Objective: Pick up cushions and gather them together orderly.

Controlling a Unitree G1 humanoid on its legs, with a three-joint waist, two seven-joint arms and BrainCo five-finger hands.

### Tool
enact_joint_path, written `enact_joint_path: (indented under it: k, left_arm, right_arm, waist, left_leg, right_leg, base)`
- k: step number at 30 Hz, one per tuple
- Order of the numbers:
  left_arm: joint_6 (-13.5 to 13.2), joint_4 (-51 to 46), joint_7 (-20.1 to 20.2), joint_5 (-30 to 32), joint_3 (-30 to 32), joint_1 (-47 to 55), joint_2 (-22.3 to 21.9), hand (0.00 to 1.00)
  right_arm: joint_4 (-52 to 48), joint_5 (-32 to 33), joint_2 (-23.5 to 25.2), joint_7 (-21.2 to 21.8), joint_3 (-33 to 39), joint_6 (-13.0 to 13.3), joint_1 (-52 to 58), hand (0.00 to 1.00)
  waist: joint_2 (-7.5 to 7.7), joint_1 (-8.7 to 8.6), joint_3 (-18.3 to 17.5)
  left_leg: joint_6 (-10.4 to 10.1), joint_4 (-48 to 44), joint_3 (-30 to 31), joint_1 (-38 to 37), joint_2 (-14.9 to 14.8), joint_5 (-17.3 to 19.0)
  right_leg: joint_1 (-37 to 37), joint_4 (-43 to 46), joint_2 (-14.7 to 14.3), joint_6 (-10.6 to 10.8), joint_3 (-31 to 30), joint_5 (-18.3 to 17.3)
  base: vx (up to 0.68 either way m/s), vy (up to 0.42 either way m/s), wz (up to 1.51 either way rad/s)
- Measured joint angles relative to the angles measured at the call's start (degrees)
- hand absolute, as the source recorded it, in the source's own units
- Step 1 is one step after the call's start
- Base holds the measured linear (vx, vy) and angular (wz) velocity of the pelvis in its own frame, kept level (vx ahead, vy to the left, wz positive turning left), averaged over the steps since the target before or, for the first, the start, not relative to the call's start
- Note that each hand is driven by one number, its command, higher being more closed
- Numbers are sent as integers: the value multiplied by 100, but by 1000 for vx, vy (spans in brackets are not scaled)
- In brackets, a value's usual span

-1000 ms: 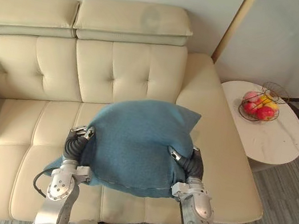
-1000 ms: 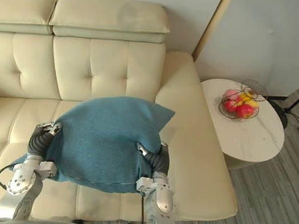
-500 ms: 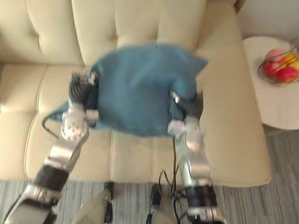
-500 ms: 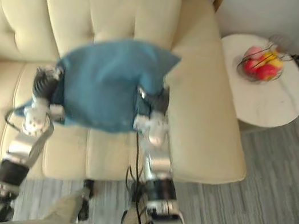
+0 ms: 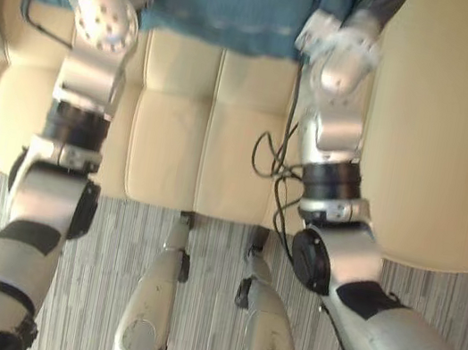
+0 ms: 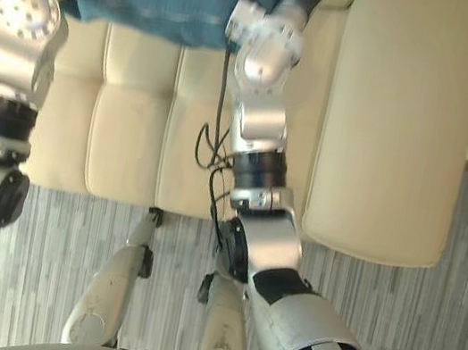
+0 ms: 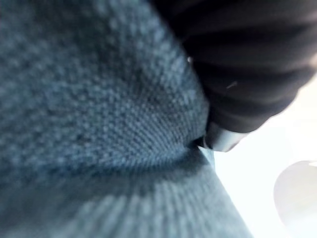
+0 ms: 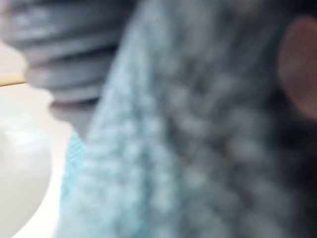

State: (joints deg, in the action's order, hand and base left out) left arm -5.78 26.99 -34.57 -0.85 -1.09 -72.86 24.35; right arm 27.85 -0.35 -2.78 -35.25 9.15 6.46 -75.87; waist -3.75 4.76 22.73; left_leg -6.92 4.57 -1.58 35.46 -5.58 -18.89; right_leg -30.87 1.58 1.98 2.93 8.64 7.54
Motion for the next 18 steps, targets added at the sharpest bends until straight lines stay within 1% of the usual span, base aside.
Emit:
enact_joint_path:
  k: [1,2,3,4,5,6,7,8,10,11,13,14,15,16,17,18]
  left_arm:
    - [0,64,-6,-1,0,-136,1,0]
    - [0,108,-14,-10,-1,-374,-7,0]
    - [0,123,-10,-20,-19,-492,-33,0]
    - [0,129,-1,-21,-32,-515,-51,0]
    - [-4,225,46,-31,-112,-590,-90,0]
    - [-7,282,89,-39,-128,-614,-91,0]
    - [-9,326,182,-137,-106,-624,-71,0]
    - [-13,329,219,-141,-103,-629,-67,0]
    - [-53,365,345,-190,-101,-606,-73,0]
    - [-54,415,425,-247,-97,-534,-82,0]
    - [-53,419,542,-350,21,-252,-121,0]
    - [-51,417,597,-410,121,-15,-143,0]
    - [-51,419,648,-458,273,232,-159,0]
    - [-45,438,658,-552,429,423,-259,0]
    - [-46,477,661,-642,600,673,-391,0]
    - [-38,558,667,-717,730,926,-435,0]
  right_arm:
    - [128,6,-64,-34,52,-2,-140,0]
    - [399,90,-267,-45,121,-17,-390,0]
    - [618,238,-473,-26,178,-84,-467,0]
    - [714,286,-557,-23,203,-111,-466,0]
    - [921,418,-775,18,232,-220,-460,0]
    - [942,490,-842,38,229,-289,-450,0]
    - [952,605,-965,182,169,-430,-395,0]
    - [953,658,-1020,219,137,-454,-377,0]
    - [952,747,-1194,302,-58,-501,-304,0]
    - [953,796,-1259,382,-125,-554,-242,0]
    - [935,955,-1326,405,-184,-553,-107,0]
    - [905,1019,-1367,411,-226,-553,-23,0]
    - [877,1021,-1378,415,-229,-553,5,0]
    - [841,1026,-1428,410,-222,-553,42,0]
    - [755,1044,-1505,423,-227,-554,134,0]
    - [586,1084,-1508,469,-267,-549,271,0]
  waist:
    - [0,6,0]
    - [1,29,1]
    - [7,35,14]
    - [11,26,16]
    - [21,17,128]
    - [18,23,174]
    - [23,17,183]
    - [23,14,183]
    - [28,-2,186]
    - [30,-13,187]
    - [32,-56,189]
    - [34,-93,189]
    - [43,-186,195]
    - [116,-269,237]
    - [174,-265,263]
    - [173,-215,263]
  left_leg:
    - [-69,0,29,140,0,-49]
    - [-118,0,107,420,-22,-105]
    - [-114,-1,171,624,-45,-132]
    - [-122,-2,174,703,-43,-178]
    - [-247,-2,172,798,-21,-304]
    - [-215,-2,173,812,-19,-331]
    - [-202,-2,174,936,-41,-342]
    - [-199,-2,174,982,-52,-345]
    - [-112,-2,161,1198,-84,-420]
    - [-103,-3,157,1321,-103,-427]
    - [-106,1,140,1467,-114,-423]
    - [-358,2,91,1505,-118,-105]
    - [-374,11,-75,1569,-127,276]
    - [-537,-1,-382,1574,-106,618]
    - [-381,1,-601,1521,-105,468]
    - [-223,0,-664,1498,-179,-8]
  right_leg:
    - [-126,12,0,-7,25,5]
    - [-409,75,-14,-19,93,14]
    - [-621,174,-31,-43,165,-7]
    - [-697,208,-27,-52,185,-19]
    - [-809,362,13,-72,242,-106]
    - [-854,444,20,-71,257,-153]
    - [-1076,703,24,-104,290,-282]
    - [-1161,796,24,-115,298,-325]
    - [-1502,1090,24,-160,322,-425]
    - [-1690,1226,21,-193,322,-463]
    - [-1941,1405,27,-211,305,-508]
    - [-2068,1533,41,-191,289,-555]
    - [-2167,1600,101,-181,268,-560]
    - [-2197,1540,220,-191,208,-492]
    - [-2237,1570,235,-182,116,-491]
    - [-2305,1733,152,-122,20,-588]
  base:
    - [-24,-6,12]
    - [-20,37,10]
    - [-14,59,11]
    - [-1,90,21]
    - [10,69,21]
    - [6,98,18]
    - [-1,63,4]
    - [-10,84,1]
    - [-33,93,-3]
    - [-74,140,-12]
    - [-62,110,-14]
    - [-55,101,-2]
    - [-74,141,17]
    - [-52,96,13]
    - [-25,57,-19]
    - [7,36,-32]
